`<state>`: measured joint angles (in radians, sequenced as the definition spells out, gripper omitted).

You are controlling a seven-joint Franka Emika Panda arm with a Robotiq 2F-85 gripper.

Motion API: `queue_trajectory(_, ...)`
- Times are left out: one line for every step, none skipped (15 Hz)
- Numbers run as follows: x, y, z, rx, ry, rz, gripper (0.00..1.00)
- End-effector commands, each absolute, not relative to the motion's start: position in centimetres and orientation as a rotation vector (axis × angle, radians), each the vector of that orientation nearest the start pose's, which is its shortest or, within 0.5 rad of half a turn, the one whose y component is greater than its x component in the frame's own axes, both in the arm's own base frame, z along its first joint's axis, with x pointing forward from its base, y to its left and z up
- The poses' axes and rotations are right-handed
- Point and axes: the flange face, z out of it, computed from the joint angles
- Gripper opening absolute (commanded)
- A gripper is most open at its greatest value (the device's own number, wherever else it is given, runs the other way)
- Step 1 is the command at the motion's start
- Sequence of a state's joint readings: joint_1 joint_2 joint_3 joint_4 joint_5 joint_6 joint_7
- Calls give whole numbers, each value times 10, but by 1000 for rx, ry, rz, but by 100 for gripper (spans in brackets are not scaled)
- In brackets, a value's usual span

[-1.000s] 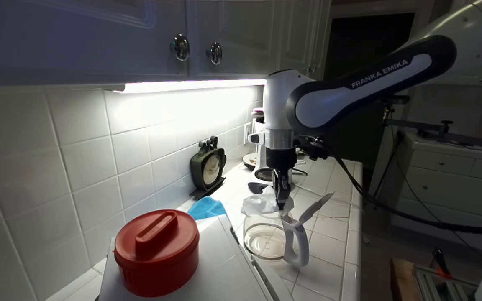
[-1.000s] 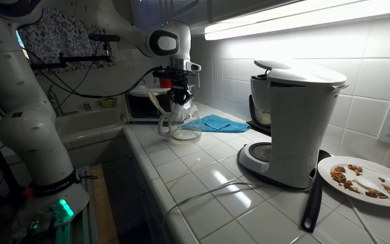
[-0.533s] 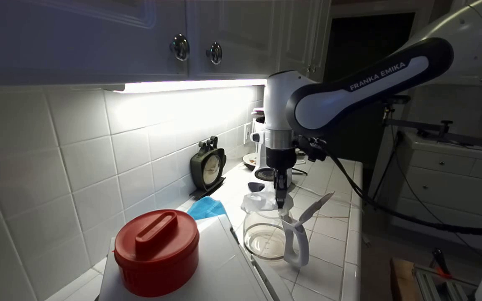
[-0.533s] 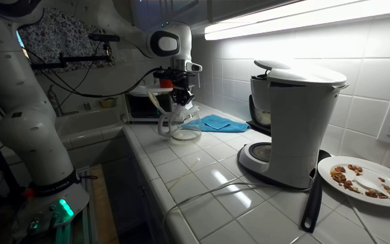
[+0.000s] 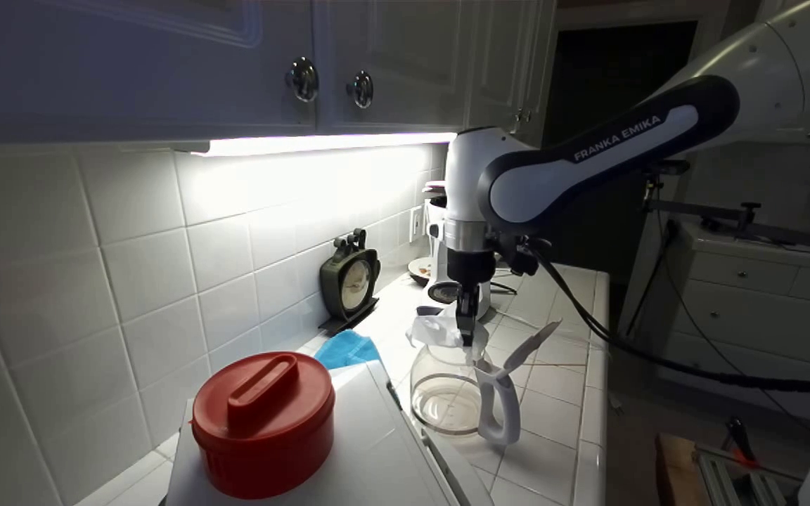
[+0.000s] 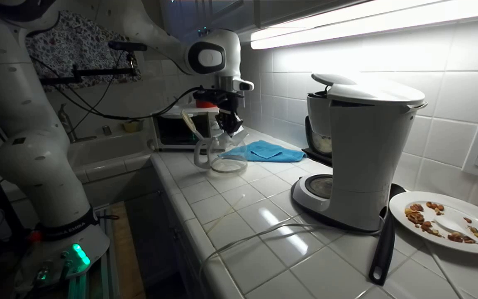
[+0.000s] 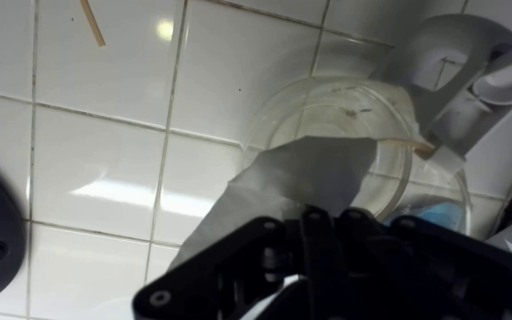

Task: Use the tissue to wipe the coffee pot

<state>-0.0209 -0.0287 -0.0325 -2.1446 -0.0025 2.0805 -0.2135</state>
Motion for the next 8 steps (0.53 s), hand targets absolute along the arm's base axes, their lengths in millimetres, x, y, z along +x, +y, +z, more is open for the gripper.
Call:
queue_trajectory(531,-38,409,-3153,-142,13,0)
queue_trajectory(532,-39,410,-3154,-113,1,0)
queue_trajectory(533,-41,411,-3152,-84,-18,0)
queue_trajectory(535,-41,411,-3153,-62,-33,0)
queue_trajectory(536,-41,411,-3155,-42,-44,0)
queue_trajectory(538,-41,410,-3155,-29,-51,0)
queue_trajectory(539,-40,409,-3154,-16,-53,0)
queue_trajectory(540,-39,408,-3154,-5,-56,0)
